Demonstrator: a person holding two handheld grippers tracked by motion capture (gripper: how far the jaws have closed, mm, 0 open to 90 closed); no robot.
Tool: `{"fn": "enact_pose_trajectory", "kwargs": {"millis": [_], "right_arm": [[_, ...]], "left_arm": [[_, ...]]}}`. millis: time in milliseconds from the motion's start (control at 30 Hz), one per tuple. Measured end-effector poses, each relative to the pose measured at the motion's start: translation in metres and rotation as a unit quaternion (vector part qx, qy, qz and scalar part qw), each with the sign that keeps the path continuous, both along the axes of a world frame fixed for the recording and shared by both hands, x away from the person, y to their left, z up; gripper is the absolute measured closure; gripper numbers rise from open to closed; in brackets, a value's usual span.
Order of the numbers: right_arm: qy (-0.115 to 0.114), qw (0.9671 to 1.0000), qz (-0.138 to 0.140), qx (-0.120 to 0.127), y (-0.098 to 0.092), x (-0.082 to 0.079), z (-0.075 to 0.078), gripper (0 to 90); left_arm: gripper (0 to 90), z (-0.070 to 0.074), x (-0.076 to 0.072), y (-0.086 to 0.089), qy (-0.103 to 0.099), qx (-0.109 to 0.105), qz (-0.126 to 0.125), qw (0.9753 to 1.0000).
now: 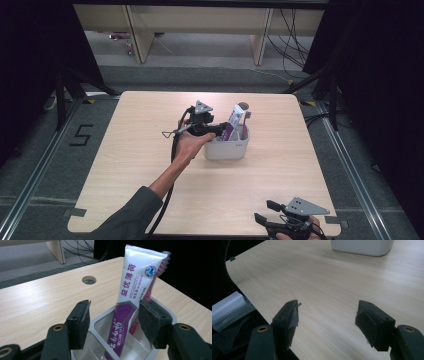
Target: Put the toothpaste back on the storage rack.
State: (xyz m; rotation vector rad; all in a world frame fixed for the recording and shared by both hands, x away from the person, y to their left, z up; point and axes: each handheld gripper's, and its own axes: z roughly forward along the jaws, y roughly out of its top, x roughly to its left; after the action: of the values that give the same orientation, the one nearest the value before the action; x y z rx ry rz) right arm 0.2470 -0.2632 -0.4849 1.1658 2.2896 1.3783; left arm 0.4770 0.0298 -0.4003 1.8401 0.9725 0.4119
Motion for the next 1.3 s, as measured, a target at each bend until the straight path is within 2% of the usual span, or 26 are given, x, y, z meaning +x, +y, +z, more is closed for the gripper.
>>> {"fn": "enact_pose_trajectory", "kwargs": {"millis": [67, 167, 200, 267, 367, 633, 700, 733, 767, 833, 900, 933, 1033, 1133, 1200, 1267, 1300], "right_arm": [[0.000, 1.0000, -0.001, -0.005, 0.000, 0.000, 0.000, 34.8], [0.000, 1.0000, 0.004, 0.008, 0.002, 0.002, -0.002, 34.8], [-0.002, 1.0000, 0.002, 0.008, 0.002, 0.002, -0.002, 34.8], [0.006, 0.9999, 0.005, 0.013, 0.003, 0.002, -0.002, 34.8], [0.003, 0.9999, 0.005, 0.010, 0.002, 0.004, -0.002, 34.8], [0.002, 1.0000, 0.003, 0.009, 0.002, 0.004, -0.002, 34.8], [0.017, 0.9997, -0.002, 0.015, 0.003, 0.002, -0.003, 34.8], [0.016, 0.9997, 0.000, 0.017, 0.002, 0.003, -0.003, 34.8], [0.004, 0.9999, 0.004, 0.015, 0.001, 0.004, -0.004, 34.8], [0.005, 0.9999, 0.001, 0.010, 0.000, 0.004, -0.004, 34.8], [0.003, 0.9999, 0.000, 0.015, 0.001, 0.004, -0.005, 34.8], [0.004, 1.0000, 0.000, 0.006, 0.000, 0.003, -0.003, 34.8], [0.004, 1.0000, 0.001, 0.004, 0.000, 0.003, -0.003, 34.7], [0.007, 1.0000, 0.000, 0.007, 0.000, 0.003, -0.004, 34.7], [0.003, 0.9999, 0.003, 0.011, 0.001, 0.004, -0.004, 34.8], [0.004, 1.0000, 0.003, 0.004, 0.000, 0.004, -0.003, 34.7], [0.014, 0.9998, 0.000, 0.010, 0.002, 0.003, -0.003, 34.8]], "left_arm": [[42.0, 0.001, -0.001, 0.001, 0.000, -0.009, 0.002, 1.0000], [40.7, 0.004, -0.002, 0.005, 0.001, -0.009, -0.001, 1.0000], [40.7, 0.005, -0.003, 0.007, 0.002, -0.004, -0.006, 1.0000], [40.7, 0.007, -0.004, 0.009, -0.001, -0.009, -0.007, 0.9999], [39.4, 0.012, -0.007, 0.015, 0.001, -0.010, -0.012, 0.9999], [36.6, 0.022, -0.021, 0.041, 0.007, -0.014, -0.026, 0.9995], [36.3, 0.024, -0.024, 0.047, 0.010, -0.015, -0.025, 0.9995], [36.1, 0.025, -0.025, 0.051, 0.010, -0.019, -0.027, 0.9994], [36.0, 0.027, -0.027, 0.054, 0.011, -0.019, -0.026, 0.9994], [35.4, 0.029, -0.029, 0.059, 0.010, -0.022, -0.030, 0.9993], [34.9, 0.032, -0.034, 0.065, 0.005, -0.019, -0.031, 0.9993], [34.9, 0.033, -0.036, 0.066, 0.002, -0.019, -0.033, 0.9993], [35.0, 0.037, -0.046, 0.074, -0.003, -0.023, -0.038, 0.9990], [34.3, 0.038, -0.053, 0.079, 0.001, -0.020, -0.048, 0.9987], [31.6, 0.037, -0.057, 0.082, 0.005, -0.027, -0.057, 0.9980], [30.5, 0.036, -0.059, 0.083, 0.004, -0.028, -0.060, 0.9978], [29.6, 0.034, -0.065, 0.087, 0.005, -0.029, -0.064, 0.9975]]}}
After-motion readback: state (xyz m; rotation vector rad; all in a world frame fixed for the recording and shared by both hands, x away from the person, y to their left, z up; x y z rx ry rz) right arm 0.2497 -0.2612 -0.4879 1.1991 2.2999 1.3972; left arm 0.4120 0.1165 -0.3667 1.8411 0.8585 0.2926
